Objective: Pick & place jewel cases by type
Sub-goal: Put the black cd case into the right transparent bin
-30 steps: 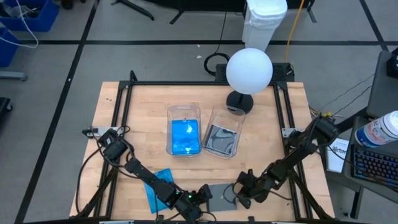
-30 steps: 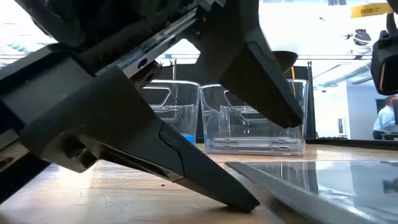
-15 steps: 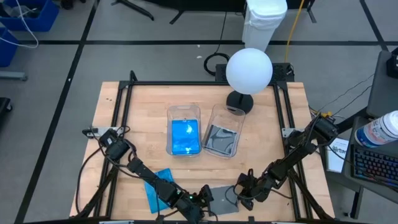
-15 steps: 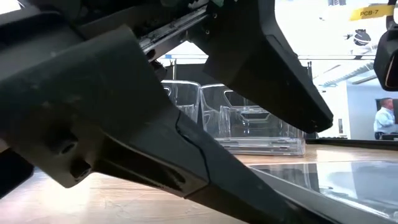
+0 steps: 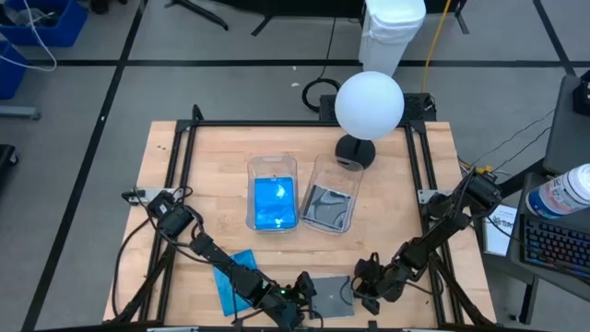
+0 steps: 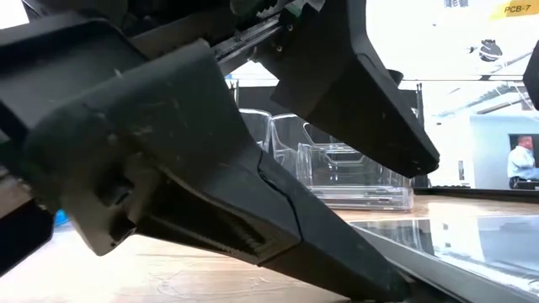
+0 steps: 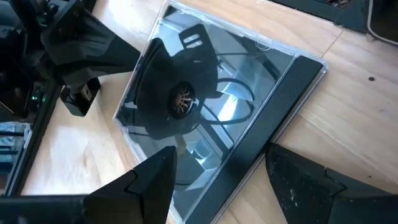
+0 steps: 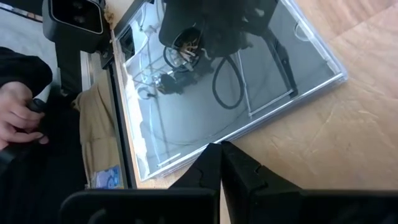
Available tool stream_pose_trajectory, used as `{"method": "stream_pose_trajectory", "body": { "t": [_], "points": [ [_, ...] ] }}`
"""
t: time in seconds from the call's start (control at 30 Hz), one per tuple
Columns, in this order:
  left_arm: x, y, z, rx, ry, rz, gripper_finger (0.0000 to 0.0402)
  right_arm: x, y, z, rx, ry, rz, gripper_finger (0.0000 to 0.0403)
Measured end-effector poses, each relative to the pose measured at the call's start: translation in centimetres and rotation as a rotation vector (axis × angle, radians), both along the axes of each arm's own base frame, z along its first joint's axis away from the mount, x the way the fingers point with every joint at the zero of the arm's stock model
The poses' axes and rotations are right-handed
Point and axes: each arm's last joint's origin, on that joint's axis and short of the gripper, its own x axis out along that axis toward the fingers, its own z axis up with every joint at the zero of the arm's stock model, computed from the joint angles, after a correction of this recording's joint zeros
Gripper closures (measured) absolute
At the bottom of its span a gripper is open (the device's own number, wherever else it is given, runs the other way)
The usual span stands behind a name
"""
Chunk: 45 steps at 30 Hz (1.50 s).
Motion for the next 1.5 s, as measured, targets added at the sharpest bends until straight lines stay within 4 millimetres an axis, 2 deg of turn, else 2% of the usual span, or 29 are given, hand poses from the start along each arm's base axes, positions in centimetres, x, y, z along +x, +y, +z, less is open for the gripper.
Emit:
{"method": "stream_pose_trajectory", "body": {
  "t": [0.33,0.6,1.03,1.37,1.5],
  "points": [
    [0.3,0.4,1.1,-0.004,-0.032,-0.007,0.0158,-0.1,0.4,0.2,-0.032,-0.064,0.034,0.0403],
    [0.5,0.9,1.0,-0.027,-0.017,0.015,0.0158,0.2,0.8,0.7,-0.029,-0.144,0.076,0.0401],
    [0.5,0.9,1.0,-0.047,-0.016,0.03,0.0158,0.1,1.2,0.9,-0.059,-0.207,0.102,0.0366],
    [0.5,0.9,1.0,-0.057,-0.01,0.042,0.0158,-0.3,1.8,1.1,-0.088,-0.247,0.149,0.0359],
    [0.5,0.9,1.0,-0.059,-0.005,0.042,0.0158,-0.3,2.4,1.6,-0.043,-0.296,0.17,0.0352]
  ]
}}
